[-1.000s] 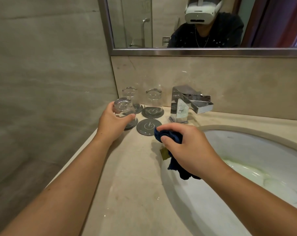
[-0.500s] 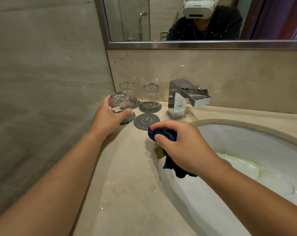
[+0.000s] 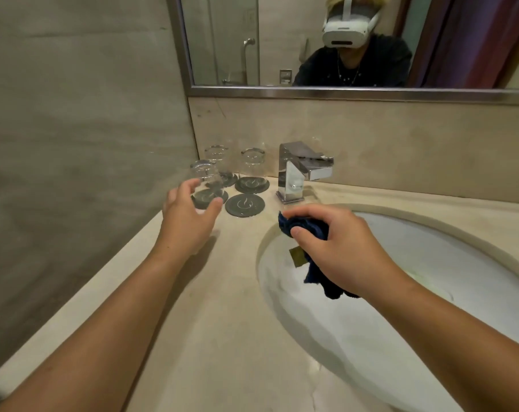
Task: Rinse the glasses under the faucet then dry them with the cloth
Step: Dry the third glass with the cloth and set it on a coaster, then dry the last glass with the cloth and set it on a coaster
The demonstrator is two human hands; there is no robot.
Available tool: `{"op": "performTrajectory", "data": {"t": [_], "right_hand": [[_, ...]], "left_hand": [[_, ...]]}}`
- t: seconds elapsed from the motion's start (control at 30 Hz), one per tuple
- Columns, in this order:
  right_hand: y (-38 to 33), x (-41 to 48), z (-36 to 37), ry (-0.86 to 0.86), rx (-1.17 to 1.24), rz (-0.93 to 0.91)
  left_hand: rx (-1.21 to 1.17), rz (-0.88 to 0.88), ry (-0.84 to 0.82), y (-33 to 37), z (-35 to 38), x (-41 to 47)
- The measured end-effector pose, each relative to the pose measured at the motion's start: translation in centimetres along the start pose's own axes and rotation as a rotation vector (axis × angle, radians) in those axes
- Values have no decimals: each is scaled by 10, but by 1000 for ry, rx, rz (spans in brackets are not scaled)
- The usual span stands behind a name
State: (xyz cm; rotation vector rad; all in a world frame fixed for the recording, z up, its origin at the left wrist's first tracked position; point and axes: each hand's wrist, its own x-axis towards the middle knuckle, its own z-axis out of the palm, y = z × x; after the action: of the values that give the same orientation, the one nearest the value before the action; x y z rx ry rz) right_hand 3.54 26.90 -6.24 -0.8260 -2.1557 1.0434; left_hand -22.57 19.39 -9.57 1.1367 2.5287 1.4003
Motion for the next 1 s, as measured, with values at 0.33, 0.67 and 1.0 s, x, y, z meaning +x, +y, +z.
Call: {"op": "performTrajectory", "data": {"t": [0.33, 0.67, 1.0], "right_hand": [[24, -64, -77, 168, 42, 57], [84, -82, -118, 508, 305, 215], [122, -69, -150, 621, 470, 369]], "left_hand": [[150, 269, -264, 73, 24, -90], [305, 468, -755, 150, 108, -150], [514, 466, -1051, 183, 194, -143]]}}
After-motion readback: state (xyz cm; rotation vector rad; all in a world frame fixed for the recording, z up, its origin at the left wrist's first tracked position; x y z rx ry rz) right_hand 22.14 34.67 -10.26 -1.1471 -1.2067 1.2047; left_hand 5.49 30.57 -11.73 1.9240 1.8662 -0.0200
